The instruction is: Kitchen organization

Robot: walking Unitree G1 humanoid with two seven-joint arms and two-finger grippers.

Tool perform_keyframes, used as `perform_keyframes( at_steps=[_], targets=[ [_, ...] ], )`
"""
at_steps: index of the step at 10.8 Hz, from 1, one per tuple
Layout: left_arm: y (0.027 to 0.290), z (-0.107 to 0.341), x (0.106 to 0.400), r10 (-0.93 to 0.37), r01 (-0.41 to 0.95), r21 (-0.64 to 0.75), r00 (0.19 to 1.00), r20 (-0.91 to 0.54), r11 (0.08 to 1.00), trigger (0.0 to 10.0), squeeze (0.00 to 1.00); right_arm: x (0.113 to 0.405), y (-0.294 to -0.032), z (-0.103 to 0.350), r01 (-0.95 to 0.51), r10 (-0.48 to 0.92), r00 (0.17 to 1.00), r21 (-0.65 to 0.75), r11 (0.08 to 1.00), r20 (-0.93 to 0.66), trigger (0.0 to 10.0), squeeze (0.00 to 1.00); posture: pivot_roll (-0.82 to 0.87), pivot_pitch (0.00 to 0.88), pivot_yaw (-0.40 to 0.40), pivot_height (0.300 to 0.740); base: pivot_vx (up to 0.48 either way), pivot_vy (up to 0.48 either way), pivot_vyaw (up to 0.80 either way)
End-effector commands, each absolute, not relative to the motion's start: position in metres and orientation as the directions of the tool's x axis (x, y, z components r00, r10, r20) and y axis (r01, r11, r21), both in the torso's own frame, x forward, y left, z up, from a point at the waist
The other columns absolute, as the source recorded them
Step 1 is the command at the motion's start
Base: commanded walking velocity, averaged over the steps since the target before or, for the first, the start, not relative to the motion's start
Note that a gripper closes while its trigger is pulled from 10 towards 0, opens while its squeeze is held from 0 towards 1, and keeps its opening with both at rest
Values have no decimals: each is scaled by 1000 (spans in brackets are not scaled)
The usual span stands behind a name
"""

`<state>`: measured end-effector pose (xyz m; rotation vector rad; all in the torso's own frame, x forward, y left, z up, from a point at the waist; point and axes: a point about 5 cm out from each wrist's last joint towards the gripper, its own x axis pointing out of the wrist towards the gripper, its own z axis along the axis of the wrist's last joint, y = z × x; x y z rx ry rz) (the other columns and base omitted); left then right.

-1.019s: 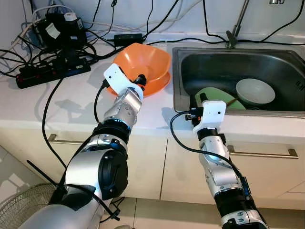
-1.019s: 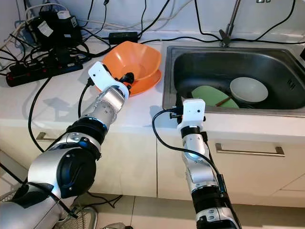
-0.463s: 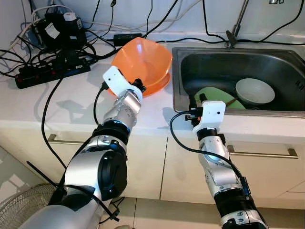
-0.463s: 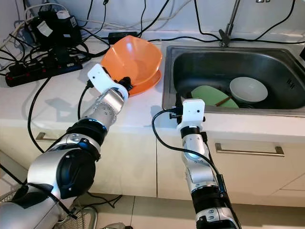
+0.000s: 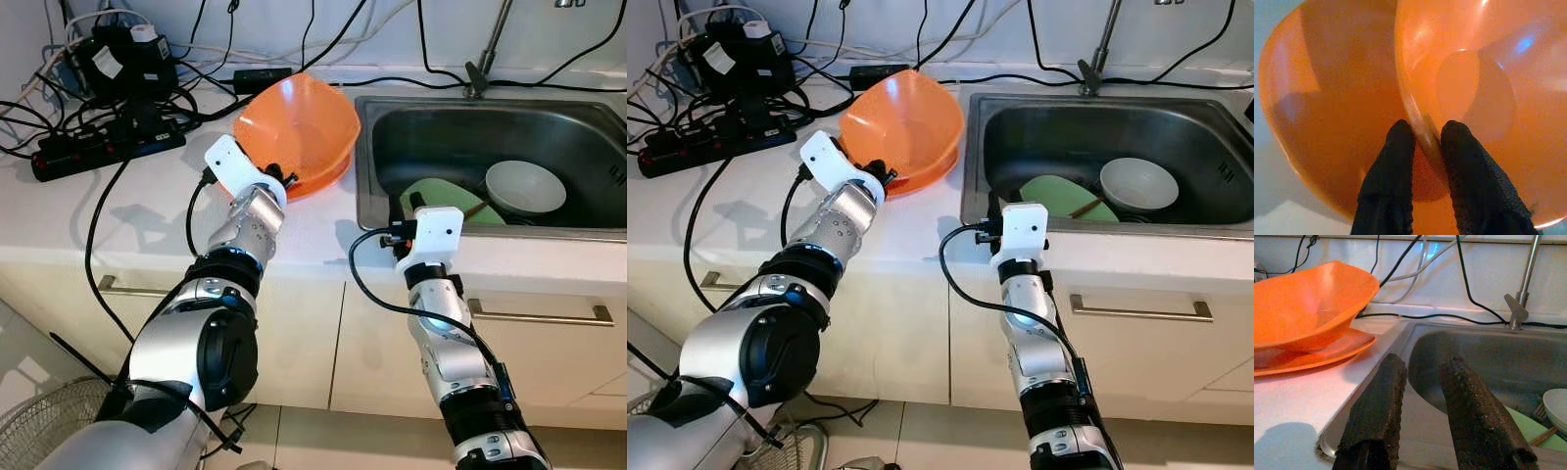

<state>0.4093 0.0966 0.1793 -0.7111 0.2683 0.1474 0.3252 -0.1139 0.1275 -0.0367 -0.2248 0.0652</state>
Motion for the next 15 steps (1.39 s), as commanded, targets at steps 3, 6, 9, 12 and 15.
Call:
perform_keyframes(
  at_steps=[3, 6, 9, 12, 15],
  targets=[
    [100, 173, 408, 47, -232, -635, 955, -294, 737, 0, 0, 328, -112, 129, -63, 73, 974, -51, 997, 215, 10000, 0, 31, 0, 50, 740, 0, 0, 0],
    [103, 187, 411, 63, -182, -654, 977, -201, 735, 0, 0, 328, -111, 128, -60, 70, 975, -50, 997, 211, 10000, 0, 35, 0, 50, 740, 0, 0, 0],
    [104, 193, 411, 86, -165, -639, 984, -154, 751, 0, 43, 329, -112, 128, -55, 64, 976, -51, 997, 208, 10000, 0, 36, 0, 50, 740, 0, 0, 0],
    [107, 221, 410, 91, -12, -677, 992, 81, 736, 10000, 0, 329, -113, 129, -52, 62, 976, -50, 997, 211, 10000, 0, 42, 0, 46, 740, 0, 0, 0],
    [107, 226, 403, 90, 69, -712, 979, 183, 699, 10000, 0, 329, -111, 128, -56, 65, 976, -49, 997, 209, 10000, 0, 44, 0, 43, 740, 0, 0, 0]
  ],
)
